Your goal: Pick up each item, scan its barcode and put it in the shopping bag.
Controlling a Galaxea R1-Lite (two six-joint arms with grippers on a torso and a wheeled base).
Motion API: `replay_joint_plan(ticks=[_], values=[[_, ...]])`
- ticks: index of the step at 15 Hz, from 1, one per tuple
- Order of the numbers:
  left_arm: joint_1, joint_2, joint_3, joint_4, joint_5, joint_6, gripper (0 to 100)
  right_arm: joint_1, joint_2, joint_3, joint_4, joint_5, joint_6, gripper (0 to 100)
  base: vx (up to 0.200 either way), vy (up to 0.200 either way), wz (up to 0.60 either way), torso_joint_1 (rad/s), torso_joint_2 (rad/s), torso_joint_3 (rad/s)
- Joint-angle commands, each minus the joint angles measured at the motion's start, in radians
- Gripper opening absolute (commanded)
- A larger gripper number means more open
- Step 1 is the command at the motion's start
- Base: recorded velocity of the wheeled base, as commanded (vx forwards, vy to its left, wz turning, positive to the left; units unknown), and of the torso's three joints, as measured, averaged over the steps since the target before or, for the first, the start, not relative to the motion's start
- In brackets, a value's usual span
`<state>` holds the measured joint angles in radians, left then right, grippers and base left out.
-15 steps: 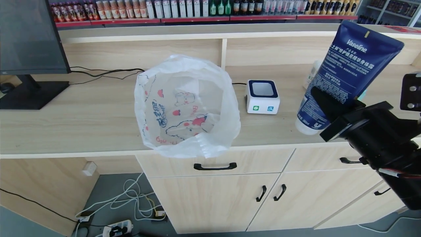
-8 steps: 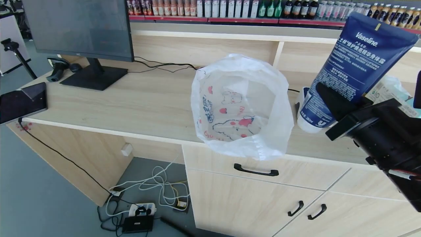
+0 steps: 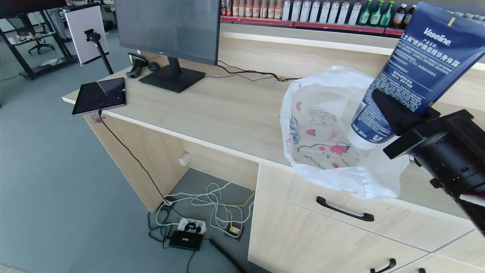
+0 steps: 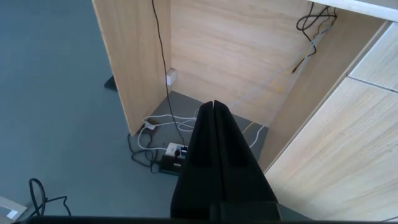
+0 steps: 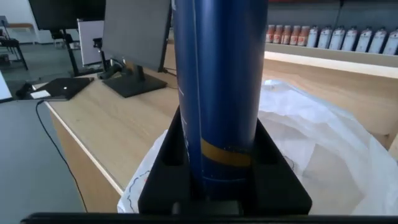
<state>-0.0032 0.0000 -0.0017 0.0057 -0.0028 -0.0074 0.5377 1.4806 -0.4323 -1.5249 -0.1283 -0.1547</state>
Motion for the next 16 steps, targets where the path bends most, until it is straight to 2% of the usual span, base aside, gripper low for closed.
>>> replay_joint_plan(ticks=[1, 4, 11, 14, 16], values=[[0.000, 0.000, 0.000, 0.000, 0.000, 0.000, 0, 0.001, 0.044, -0.009, 0.002, -0.001, 0.003, 0, 0.000, 0.000, 0.00, 0.000, 0.00, 0.000], [0.000, 0.000, 0.000, 0.000, 0.000, 0.000, 0, 0.041, 0.112, -0.025, -0.011, -0.007, 0.115, 0, 0.000, 0.000, 0.00, 0.000, 0.00, 0.000], [0.000, 0.000, 0.000, 0.000, 0.000, 0.000, 0, 0.036, 0.262, -0.126, 0.020, -0.008, 0.322, 0, 0.000, 0.000, 0.00, 0.000, 0.00, 0.000], [0.000, 0.000, 0.000, 0.000, 0.000, 0.000, 0, -0.028, 0.270, -0.131, 0.127, -0.005, 0.432, 0, 0.000, 0.000, 0.00, 0.000, 0.00, 0.000], [0.000, 0.000, 0.000, 0.000, 0.001, 0.000, 0, -0.085, 0.283, -0.236, 0.264, 0.004, 0.517, 0, 0.000, 0.000, 0.00, 0.000, 0.00, 0.000]])
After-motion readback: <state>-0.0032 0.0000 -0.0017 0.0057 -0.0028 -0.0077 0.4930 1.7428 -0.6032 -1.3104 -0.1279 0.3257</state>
